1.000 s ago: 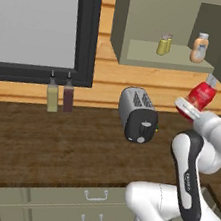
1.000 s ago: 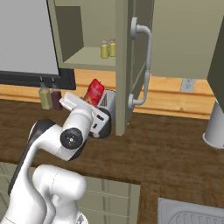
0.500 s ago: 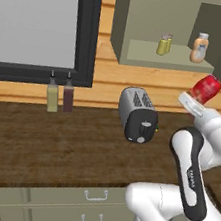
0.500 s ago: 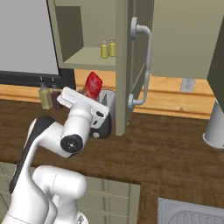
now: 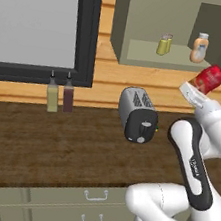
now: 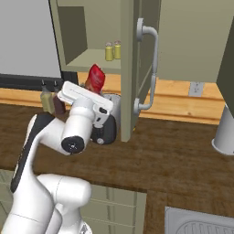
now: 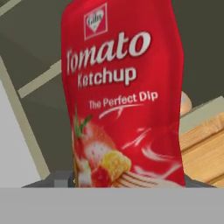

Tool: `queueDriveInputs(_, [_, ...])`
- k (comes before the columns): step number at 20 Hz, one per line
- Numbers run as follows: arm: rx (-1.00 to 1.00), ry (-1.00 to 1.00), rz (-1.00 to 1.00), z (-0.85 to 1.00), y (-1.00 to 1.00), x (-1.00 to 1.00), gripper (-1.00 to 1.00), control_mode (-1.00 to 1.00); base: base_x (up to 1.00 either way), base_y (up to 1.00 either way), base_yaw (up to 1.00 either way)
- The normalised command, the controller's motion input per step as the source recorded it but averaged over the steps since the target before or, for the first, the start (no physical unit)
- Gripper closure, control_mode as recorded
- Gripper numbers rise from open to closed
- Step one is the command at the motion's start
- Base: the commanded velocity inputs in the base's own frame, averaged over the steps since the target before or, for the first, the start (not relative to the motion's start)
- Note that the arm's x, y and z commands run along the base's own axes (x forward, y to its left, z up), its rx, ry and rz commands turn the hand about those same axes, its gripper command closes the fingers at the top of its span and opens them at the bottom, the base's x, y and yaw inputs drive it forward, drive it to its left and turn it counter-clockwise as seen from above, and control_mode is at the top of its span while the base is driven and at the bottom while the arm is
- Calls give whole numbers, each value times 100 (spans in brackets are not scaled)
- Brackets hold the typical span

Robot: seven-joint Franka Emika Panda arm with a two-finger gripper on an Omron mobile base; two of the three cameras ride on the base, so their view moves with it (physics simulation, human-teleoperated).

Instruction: Put the shaker and condiment bottle from the counter next to their counterparts in the cabinet.

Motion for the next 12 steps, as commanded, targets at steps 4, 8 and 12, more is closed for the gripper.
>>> queueDriveInputs(4, [-1,0,-7,46,0,0,100,-100,0,0,0])
queueDriveInputs(8, [-3,1,-9,47,0,0,100,-100,0,0,0])
queueDriveInputs(12, [-3,4,-8,39,0,9,100,-100,0,0,0])
